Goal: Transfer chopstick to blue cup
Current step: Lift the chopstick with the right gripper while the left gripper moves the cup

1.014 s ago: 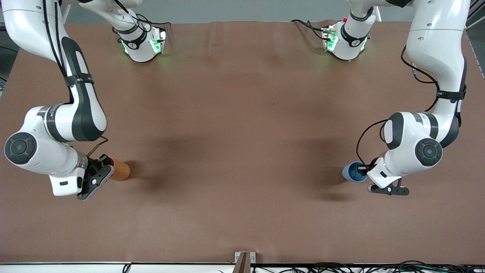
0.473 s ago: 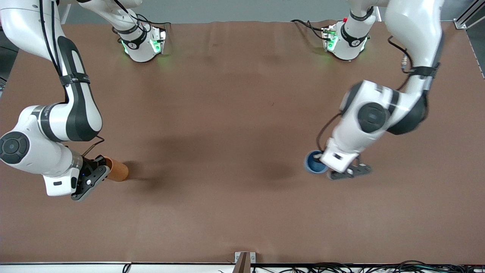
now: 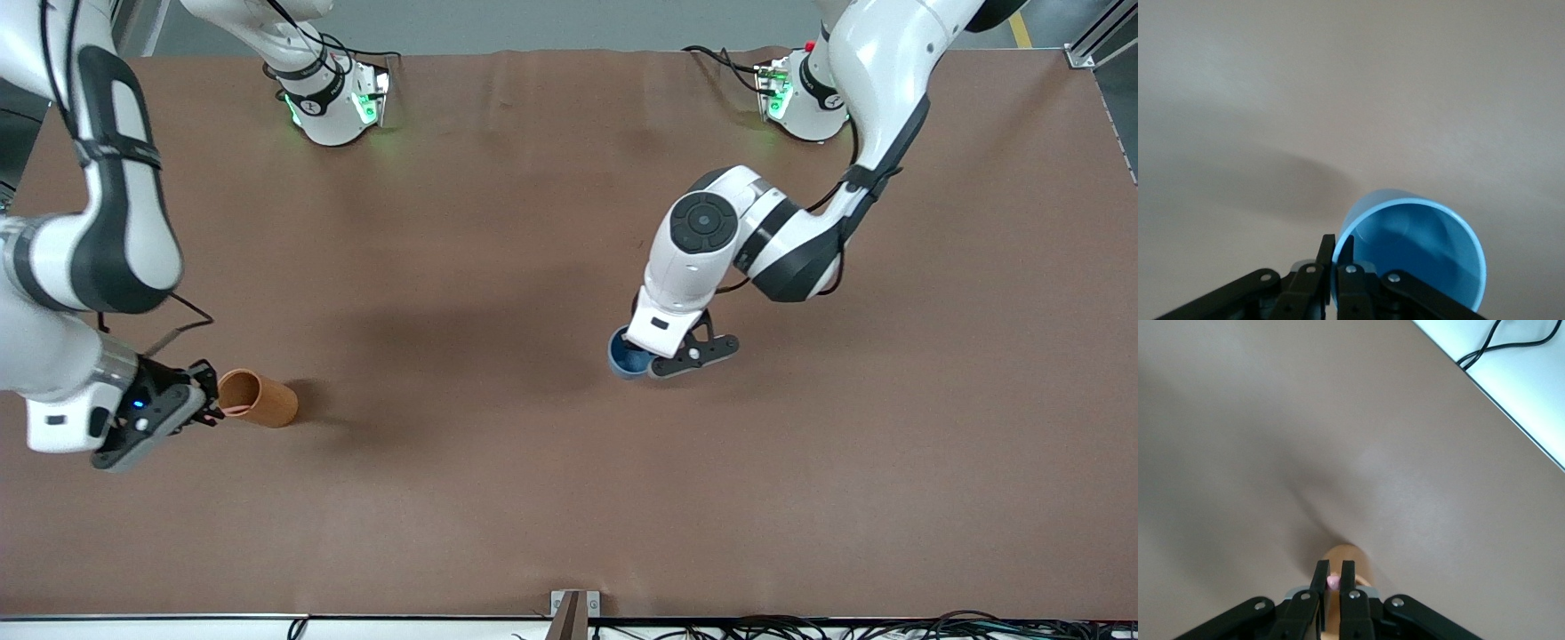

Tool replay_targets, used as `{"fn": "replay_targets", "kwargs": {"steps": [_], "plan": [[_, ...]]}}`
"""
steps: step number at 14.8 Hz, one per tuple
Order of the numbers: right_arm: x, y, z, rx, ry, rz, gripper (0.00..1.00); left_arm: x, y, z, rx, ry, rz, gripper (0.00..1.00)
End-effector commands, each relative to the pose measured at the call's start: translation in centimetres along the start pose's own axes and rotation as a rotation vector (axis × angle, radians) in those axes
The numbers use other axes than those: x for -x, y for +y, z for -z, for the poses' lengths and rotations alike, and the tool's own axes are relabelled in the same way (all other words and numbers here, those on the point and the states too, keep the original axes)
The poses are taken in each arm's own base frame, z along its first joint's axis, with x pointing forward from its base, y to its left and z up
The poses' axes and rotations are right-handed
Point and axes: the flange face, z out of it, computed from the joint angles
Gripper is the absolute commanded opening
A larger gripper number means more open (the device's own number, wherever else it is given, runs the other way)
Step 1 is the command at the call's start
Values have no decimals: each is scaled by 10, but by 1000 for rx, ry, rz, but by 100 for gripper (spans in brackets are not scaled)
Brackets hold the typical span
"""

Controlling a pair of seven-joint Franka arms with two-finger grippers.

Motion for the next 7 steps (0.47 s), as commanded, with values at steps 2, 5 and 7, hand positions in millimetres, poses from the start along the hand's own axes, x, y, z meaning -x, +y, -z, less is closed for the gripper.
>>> {"fn": "replay_targets", "kwargs": {"steps": [2, 5, 7], "plan": [[15, -12, 57, -38, 71, -89, 6, 11, 9, -25, -1, -5, -4, 1], [22, -20, 93, -64, 121, -213, 6, 19, 10, -43, -22, -3, -21, 1], [11, -35, 105, -85, 154, -278, 6, 24, 15, -53, 2, 1, -1, 2]]}}
